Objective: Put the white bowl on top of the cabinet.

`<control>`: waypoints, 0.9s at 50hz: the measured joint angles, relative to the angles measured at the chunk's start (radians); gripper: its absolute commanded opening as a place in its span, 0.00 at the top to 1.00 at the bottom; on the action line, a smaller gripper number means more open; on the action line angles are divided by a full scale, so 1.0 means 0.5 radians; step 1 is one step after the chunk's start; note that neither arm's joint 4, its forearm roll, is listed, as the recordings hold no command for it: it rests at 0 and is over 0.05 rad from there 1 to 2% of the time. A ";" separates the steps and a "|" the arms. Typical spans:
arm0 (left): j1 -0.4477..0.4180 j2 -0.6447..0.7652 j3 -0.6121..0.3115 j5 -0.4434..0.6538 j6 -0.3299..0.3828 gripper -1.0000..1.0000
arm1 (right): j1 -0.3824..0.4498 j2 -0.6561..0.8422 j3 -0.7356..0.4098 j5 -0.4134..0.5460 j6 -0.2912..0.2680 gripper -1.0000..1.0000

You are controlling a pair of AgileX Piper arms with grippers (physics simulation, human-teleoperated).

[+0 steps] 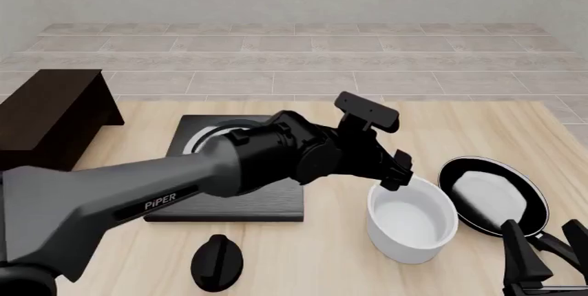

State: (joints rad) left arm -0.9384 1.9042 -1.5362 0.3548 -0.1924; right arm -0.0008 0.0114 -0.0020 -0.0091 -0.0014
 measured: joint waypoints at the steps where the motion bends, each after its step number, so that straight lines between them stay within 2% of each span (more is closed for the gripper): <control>1: 0.001 0.005 -0.002 -0.001 -0.001 0.00 | 0.000 0.000 0.000 0.000 0.000 0.00; 45: 0.010 0.278 -0.092 -0.100 -0.090 0.00 | 0.000 0.000 0.000 0.000 0.000 0.00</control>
State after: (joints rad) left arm -0.9331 2.0430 -1.5820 0.3048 -0.2375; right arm -0.0008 0.0114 -0.0020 -0.0091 -0.0014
